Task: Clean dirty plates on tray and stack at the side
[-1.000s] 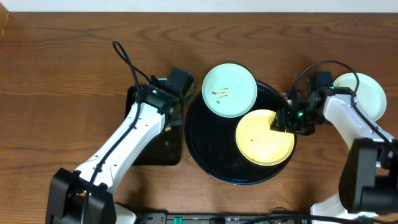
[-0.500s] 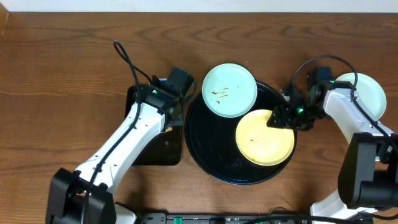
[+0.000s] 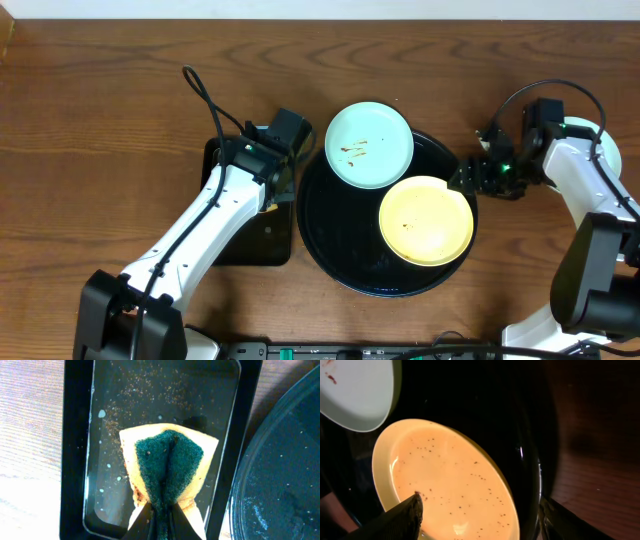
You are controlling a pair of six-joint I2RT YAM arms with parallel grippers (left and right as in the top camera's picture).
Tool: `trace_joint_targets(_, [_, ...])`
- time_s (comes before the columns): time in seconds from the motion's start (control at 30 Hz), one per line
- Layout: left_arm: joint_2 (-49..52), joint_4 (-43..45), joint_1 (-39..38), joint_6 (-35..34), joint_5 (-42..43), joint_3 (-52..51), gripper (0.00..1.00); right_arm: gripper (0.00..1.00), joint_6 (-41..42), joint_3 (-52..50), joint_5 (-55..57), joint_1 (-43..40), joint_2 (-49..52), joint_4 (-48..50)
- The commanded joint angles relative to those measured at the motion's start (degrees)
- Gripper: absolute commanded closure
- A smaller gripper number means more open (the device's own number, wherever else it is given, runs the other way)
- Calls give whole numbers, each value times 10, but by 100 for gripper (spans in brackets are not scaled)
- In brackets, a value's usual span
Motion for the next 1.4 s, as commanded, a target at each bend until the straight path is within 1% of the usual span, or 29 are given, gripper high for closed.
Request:
trace_joint_targets(0.0, [5,0,3,6,-3,-5,92,28,-10,8,1,-4,2,1])
trace_joint_targets(0.5, [5,0,3,8,-2,-5,93,32,-8,7,-10,6,71,7])
trace_joint_targets(0.53, [5,0,3,8,-3,-5,93,34,-8,6,-10,7,72,7])
trace_joint_targets(0.57, [5,0,3,8,-3,-5,92,40,-8,7,-10,7,72,8])
trace_joint_targets(0.63, [5,0,3,8,-3,-5,93,62,-8,6,-10,7,72,9])
trace_joint_targets(0.67, [5,0,3,8,-3,-5,92,71,-8,7,-10,7,72,9])
trace_joint_targets(0.7, [5,0,3,8,-3,-5,93,76,-8,7,-10,7,72,9])
trace_joint_targets(0.73, [5,0,3,8,-3,-5,92,79,-8,6,-10,7,72,9])
trace_joint_targets(0.83, [5,0,3,8,-2,-5,92,79,-8,6,-10,7,72,9])
trace_joint_targets(0.9, [5,0,3,8,-2,-5,93,75,-8,7,-7,7,72,9])
trace_joint_targets(0.97, [5,0,3,8,-2,-5,92,74,-7,6,-8,7,72,9])
trace_joint_targets(1.0, [5,0,3,8,-2,-5,93,75,-8,6,-8,7,72,8])
trace_joint_targets(1.07, [5,0,3,8,-2,-5,92,80,-8,4,-8,7,72,7])
trace_joint_targets(1.2, [5,2,3,8,7,-5,92,82,-18,-14,-8,13,72,17])
trace_joint_targets(1.3, [5,5,3,8,8,-5,92,76,-43,-28,-8,21,72,33])
trace_joint_targets(1.37, [5,7,3,8,8,-5,92,75,-63,-30,-7,25,72,40])
